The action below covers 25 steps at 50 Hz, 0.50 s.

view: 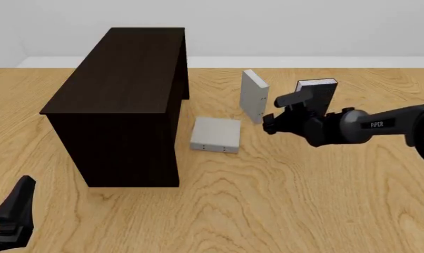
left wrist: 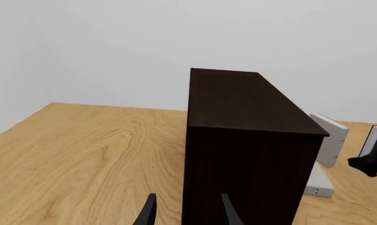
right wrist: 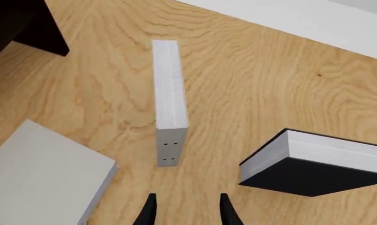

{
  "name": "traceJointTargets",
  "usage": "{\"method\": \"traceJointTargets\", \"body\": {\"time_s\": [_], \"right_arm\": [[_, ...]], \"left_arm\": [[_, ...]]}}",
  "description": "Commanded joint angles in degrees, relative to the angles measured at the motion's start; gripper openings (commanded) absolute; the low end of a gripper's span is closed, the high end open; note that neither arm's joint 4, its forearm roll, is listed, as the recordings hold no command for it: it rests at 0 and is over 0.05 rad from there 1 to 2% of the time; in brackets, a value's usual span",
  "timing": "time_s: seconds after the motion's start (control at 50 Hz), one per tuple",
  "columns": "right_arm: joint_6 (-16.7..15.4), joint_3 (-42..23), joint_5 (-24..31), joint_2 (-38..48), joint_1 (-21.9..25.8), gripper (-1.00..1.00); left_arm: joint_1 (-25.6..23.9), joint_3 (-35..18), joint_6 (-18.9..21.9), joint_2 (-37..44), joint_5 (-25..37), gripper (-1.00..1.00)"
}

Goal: Pick up the book on the right and place it under the cabinet shelf.

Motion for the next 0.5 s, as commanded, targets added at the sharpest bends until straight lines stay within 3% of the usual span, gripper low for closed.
{"method": "traceJointTargets", "body": {"time_s": [0.02, 0.5], "right_arm": [[0.58, -0.04, -0.30, 1.01, 0.65, 1.00], [1.30, -1.30, -0.05, 2.59, 2.36, 1.00]], "left_arm": [[0.02, 0.07, -0.11, -0.01, -0.13, 1.00], [0.00, 0.23, -0.19, -0.01, -0.28, 1.00]]}}
